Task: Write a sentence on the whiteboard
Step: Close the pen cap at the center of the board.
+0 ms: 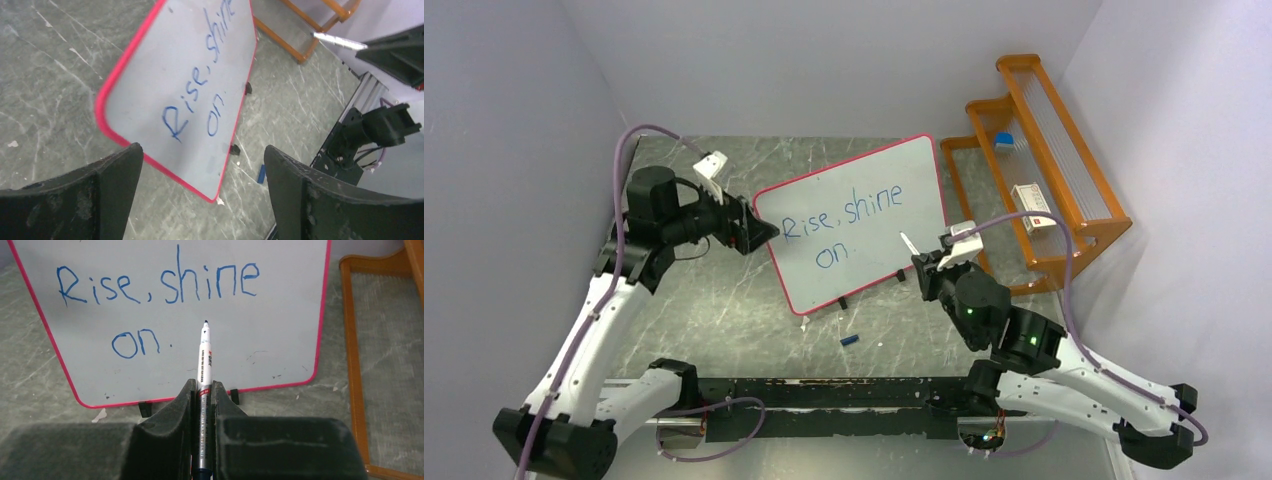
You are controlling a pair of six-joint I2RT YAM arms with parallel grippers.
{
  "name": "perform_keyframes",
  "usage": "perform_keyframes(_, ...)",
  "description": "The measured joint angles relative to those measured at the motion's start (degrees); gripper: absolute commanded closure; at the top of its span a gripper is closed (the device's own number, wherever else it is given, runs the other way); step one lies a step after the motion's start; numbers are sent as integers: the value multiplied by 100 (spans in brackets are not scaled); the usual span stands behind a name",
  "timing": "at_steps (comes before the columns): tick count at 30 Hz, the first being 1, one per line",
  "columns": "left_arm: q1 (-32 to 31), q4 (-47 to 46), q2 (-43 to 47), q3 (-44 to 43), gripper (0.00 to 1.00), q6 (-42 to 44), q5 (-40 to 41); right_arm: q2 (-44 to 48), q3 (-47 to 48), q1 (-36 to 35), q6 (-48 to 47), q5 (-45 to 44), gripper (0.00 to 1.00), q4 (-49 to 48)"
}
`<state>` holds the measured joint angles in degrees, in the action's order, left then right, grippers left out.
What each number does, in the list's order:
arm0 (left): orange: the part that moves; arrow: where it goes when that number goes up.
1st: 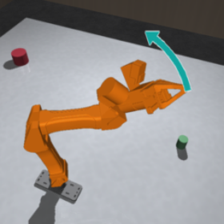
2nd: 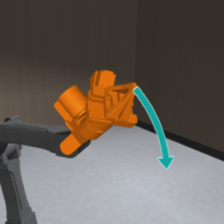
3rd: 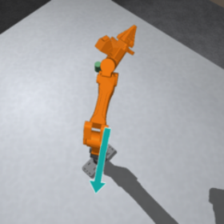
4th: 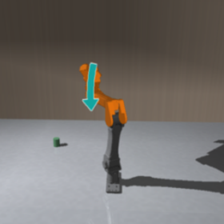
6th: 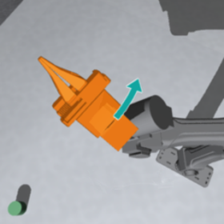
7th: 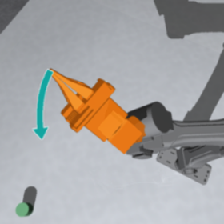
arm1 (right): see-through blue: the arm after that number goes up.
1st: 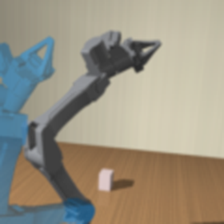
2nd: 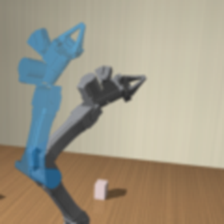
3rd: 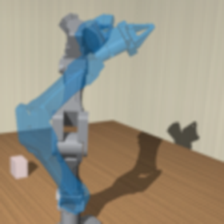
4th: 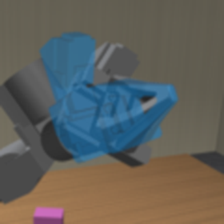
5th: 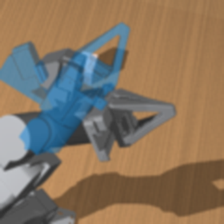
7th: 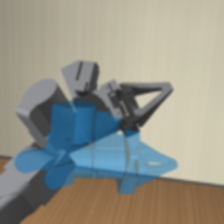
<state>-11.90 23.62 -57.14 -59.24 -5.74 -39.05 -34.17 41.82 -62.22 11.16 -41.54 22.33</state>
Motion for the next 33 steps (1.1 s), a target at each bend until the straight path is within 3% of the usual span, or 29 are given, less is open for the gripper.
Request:
perform_keyframes(10, -1751, 256, 1019, 855, 8, -105, 883, 640, -63, 0, -76, -2, 100, 155)
perform_keyframes(15, -3097, -57, 1043, 1543, 10, -553, 1552, 833, -122, 0, -70, 66, 100, 160)
perform_keyframes(20, -4651, -295, 540, 1735, 14, -748, 2594, 831, -125, 0, -68, 149, 100, 166)
perform_keyframes(27, -5410, -555, -483, 1659, 22, -721, 3471, 804, -125, 0, -52, 170, 100, 227)
perform_keyframes(33, -5816, -599, -1504, 1355, 30, -603, 3685, 861, -125, 0, -4, 114, 100, 251)
